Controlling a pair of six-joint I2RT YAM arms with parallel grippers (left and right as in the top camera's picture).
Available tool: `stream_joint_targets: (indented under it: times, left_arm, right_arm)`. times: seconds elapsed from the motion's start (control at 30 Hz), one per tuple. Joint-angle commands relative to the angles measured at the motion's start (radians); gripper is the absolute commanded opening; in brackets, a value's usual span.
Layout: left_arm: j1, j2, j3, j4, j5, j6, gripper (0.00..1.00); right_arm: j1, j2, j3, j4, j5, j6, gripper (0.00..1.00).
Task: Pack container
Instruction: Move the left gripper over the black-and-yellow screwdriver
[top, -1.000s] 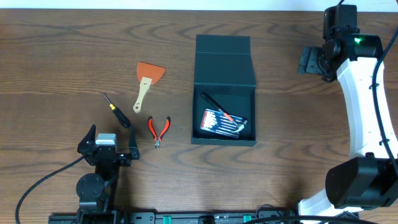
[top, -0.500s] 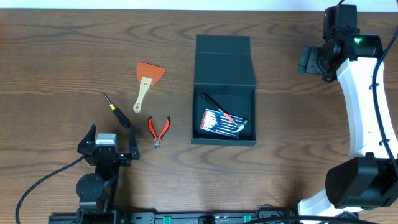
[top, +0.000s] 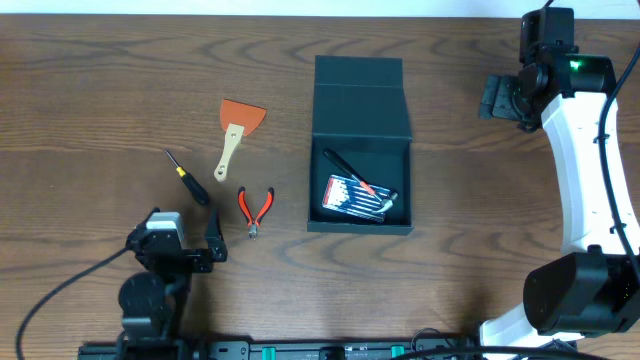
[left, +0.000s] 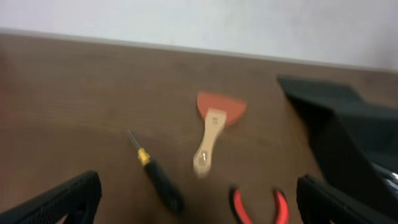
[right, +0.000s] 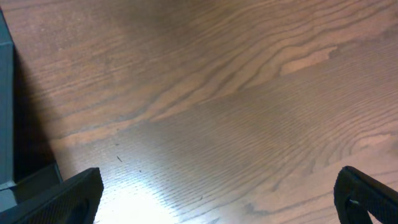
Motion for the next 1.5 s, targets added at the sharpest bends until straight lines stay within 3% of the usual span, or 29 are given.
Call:
stream_joint_targets:
  times: [0.0, 0.27, 0.43, 0.7, 0.8, 1.0, 1.33, 1.47]
  left_arm:
    - [0.002, 0.128, 0.185, -0.084, -0.007, -0.035, 0.99]
    - [0.002, 0.686, 0.626, -0.467, -0.031, -0.035, 0.98]
    - [0.002, 0.91, 0.743, -0.504, 0.023, -0.037, 0.99]
    - [0.002, 1.046, 0.749, -0.438, 0.095, -0.095, 0.98]
    - [0.002, 1.075, 0.749, -0.443, 0.003, -0.336, 0.99]
    - [0.002, 1.156, 0.749, -0.46, -0.088, -0.546, 0.99]
    - [0.002, 1.352, 0.749, -0.436, -0.145, -0.564, 0.99]
    - [0.003, 1.419, 0.749, -0.395, -0.144, -0.495, 0.99]
  right_arm:
    - [-0.003, -0.004, 0.025, 0.0, 0.004, 0.018, 0.99]
    - [-0.003, -0.004, 0.025, 0.0, 0.004, 0.018, 0.99]
    - [-0.003, -0.004, 0.025, 0.0, 0.004, 0.018, 0.99]
    - [-0.003, -0.004, 0.025, 0.0, 0.004, 0.018, 0.99]
    - [-0.003, -0.004, 0.024, 0.0, 0.004, 0.018, 0.99]
    - [-0.003, -0.004, 0.025, 0.0, 0.004, 0.018, 0.99]
    - [-0.003, -0.004, 0.025, 0.0, 0.004, 0.018, 0.99]
    - [-0.003, -0.004, 0.025, 0.0, 0.004, 0.018, 0.99]
